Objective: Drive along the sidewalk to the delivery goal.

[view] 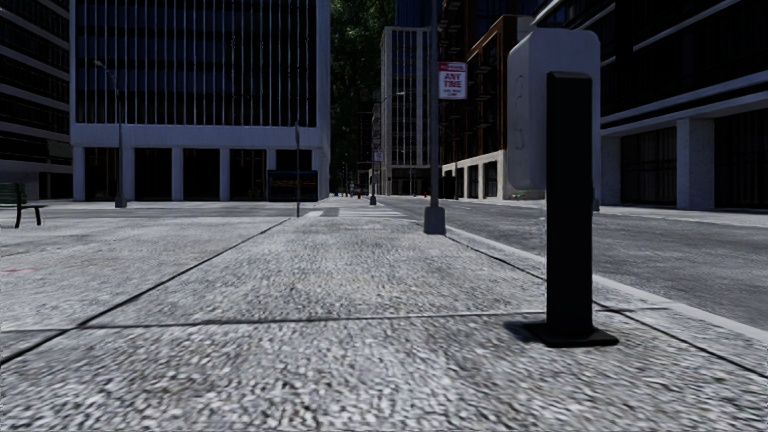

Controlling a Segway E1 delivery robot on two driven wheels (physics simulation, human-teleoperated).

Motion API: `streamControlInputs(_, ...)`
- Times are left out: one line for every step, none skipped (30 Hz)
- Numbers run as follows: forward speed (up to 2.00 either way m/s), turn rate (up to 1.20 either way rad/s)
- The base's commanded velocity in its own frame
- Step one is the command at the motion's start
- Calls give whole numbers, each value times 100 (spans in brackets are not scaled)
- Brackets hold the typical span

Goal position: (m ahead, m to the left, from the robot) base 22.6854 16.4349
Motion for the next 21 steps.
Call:
streamControlInputs(200, 0)
streamControlInputs(200, 0)
streamControlInputs(200, 0)
streamControlInputs(200, 0)
streamControlInputs(200, 0)
streamControlInputs(200, 0)
streamControlInputs(200, 0)
streamControlInputs(200, 0)
streamControlInputs(200, 0)
streamControlInputs(200, 0)
streamControlInputs(200, 0)
streamControlInputs(200, 0)
streamControlInputs(200, 0)
streamControlInputs(200, 0)
streamControlInputs(200, 0)
streamControlInputs(200, 0)
streamControlInputs(200, 0)
streamControlInputs(200, 0)
streamControlInputs(200, 0)
streamControlInputs(200, 0)
streamControlInputs(200, 0)
